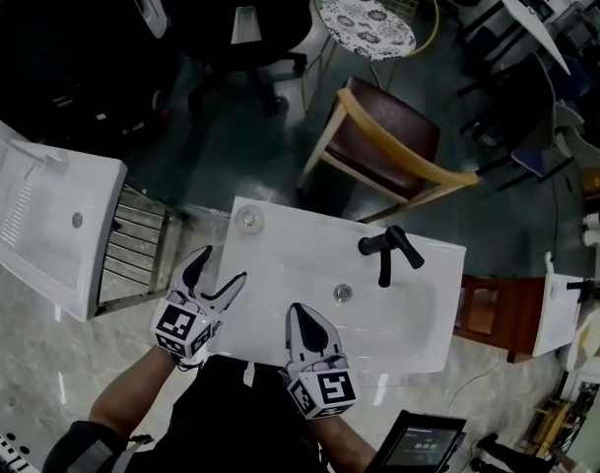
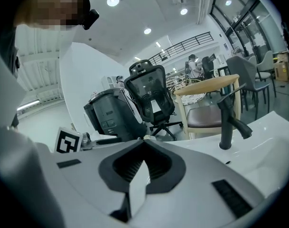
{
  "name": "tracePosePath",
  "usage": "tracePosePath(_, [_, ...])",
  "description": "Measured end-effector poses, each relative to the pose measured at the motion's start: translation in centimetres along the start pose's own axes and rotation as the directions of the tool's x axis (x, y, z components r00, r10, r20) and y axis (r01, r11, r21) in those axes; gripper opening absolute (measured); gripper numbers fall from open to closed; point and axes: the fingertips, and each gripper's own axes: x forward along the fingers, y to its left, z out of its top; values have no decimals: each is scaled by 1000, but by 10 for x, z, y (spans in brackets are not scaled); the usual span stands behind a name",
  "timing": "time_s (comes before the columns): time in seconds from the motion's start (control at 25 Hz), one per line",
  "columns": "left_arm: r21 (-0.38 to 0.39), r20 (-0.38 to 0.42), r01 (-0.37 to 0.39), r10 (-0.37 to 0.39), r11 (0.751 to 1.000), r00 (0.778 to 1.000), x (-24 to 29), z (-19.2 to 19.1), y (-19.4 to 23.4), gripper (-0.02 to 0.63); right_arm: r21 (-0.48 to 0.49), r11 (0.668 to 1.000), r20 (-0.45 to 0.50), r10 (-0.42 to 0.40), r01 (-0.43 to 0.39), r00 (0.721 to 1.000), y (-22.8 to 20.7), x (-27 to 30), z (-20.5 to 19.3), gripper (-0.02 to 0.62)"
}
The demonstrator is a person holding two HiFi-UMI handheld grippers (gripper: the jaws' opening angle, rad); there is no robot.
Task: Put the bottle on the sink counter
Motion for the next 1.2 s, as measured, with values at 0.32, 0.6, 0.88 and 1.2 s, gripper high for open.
tracePosePath(0.32, [-65,78,36,-31,997,996,-44,42,-38,339,-25,999,55,25,-24,998,11,-8,27,-5])
tracePosePath(0.6, [-150,204,106,-74,983,976,-85,95,-78,234,-52,998,109,52,-46,993,27,-19,54,-5])
tracePosePath(0.88, [-149,241,72,-34,986,970,-106,108,-75,77,-67,995,119,88,-80,989,43,-28,56,-5])
tracePosePath(1.2, [-181,230,52,-9,982,973,-123,103,-75,69,-94,988,120,132,-121,984,65,-35,58,-5])
